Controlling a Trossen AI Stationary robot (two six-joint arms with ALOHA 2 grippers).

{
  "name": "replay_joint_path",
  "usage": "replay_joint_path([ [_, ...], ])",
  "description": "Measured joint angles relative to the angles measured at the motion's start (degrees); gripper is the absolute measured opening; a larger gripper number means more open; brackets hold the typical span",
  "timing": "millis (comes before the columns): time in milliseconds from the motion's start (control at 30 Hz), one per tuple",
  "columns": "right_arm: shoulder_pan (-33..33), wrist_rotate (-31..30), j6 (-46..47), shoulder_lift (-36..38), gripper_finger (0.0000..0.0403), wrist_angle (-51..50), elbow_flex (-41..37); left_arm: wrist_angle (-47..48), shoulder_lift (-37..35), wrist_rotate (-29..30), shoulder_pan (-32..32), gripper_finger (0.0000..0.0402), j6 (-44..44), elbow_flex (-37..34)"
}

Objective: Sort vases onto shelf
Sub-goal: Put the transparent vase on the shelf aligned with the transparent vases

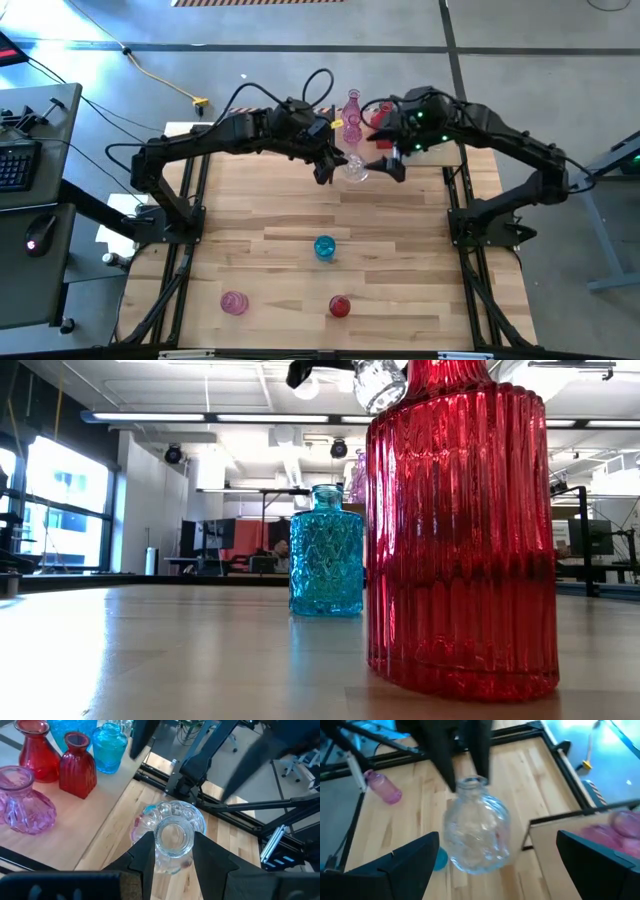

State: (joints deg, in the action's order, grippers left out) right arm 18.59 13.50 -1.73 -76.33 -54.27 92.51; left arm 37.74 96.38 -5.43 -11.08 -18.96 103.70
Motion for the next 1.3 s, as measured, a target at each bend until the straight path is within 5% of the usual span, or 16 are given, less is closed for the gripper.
replay_joint_path([
  [667, -10.4, -7.4, 8.3, -5.7, 0.0383, 3.5, 0.0, 0.1, 0.0, 0.0, 1.8, 0.0099, -0.4, 0.0],
  [1133, -11.2, -13.9, 8.3, -8.9, 0.0382, 3.1, 0.0, 0.0, 0.0, 0.0, 1.7, 0.0099, 0.2, 0.0],
  [1300, -11.2, -13.9, 7.9, -8.9, 0.0354, 3.0, 0.0, 0.0, 0.0, 0.0, 1.7, 0.0099, 0.6, 0.0],
])
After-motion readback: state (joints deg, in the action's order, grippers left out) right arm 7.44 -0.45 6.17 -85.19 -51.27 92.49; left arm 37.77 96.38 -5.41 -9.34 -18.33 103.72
